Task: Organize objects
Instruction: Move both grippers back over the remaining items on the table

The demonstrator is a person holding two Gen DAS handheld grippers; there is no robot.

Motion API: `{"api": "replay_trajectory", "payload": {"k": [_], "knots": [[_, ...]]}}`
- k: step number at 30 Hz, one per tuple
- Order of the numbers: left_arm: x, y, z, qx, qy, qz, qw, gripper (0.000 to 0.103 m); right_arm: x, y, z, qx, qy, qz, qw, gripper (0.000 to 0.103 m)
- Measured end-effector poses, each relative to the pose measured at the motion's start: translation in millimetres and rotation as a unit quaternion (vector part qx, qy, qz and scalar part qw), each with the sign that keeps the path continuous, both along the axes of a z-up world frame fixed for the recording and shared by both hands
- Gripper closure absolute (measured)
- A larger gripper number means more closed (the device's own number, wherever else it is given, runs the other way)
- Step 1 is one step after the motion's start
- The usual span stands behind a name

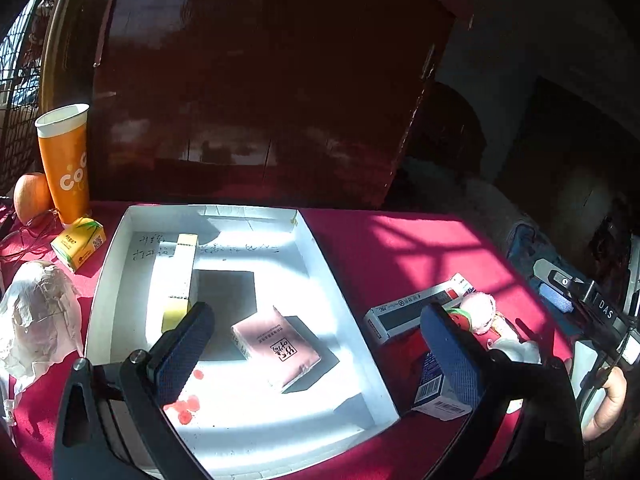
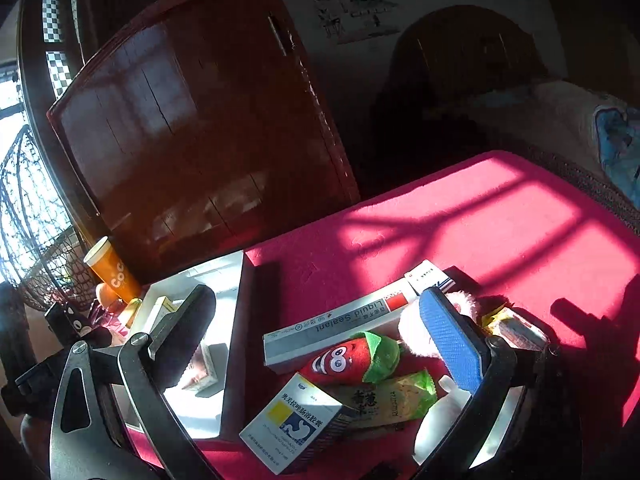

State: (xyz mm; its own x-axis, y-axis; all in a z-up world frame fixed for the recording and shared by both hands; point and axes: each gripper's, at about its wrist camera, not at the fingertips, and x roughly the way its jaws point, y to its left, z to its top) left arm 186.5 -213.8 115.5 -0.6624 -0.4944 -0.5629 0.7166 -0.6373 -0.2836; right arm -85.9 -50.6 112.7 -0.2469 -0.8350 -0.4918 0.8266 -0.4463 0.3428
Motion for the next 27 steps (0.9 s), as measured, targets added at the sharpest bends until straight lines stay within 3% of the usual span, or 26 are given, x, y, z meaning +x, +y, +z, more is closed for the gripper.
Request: {"api": "replay_trajectory", "payload": {"k": [9, 15, 18, 22, 27], "knots": [[-47, 41, -42, 0.044, -0.018, -0.095, 0.9944, 0.0, -44, 60, -38, 0.052, -0.005, -0.06, 0.997, 0.0], [-64, 60, -38, 0.058, -0.034, -0.126, 0.9898, 0.0, -68, 89, -58, 0.064, -0.027, -0.099, 0.993, 0.0], [-73, 63, -5, 0.11, -0.024, -0.145, 0.983, 0.0, -76, 99, -57, 0.054, -0.033, -0.109, 0.992, 0.0], [-86, 88, 72, 0.166, 0.02, -0.193, 0.9668, 0.0, -81, 108, -47, 0.033, -0.036, -0.119, 0.992, 0.0], [-98, 158, 170, 0.137, 0.072, -0.28, 0.9475, 0.0, -86, 120, -41, 0.016, -0.036, -0.133, 0.99, 0.0]]}}
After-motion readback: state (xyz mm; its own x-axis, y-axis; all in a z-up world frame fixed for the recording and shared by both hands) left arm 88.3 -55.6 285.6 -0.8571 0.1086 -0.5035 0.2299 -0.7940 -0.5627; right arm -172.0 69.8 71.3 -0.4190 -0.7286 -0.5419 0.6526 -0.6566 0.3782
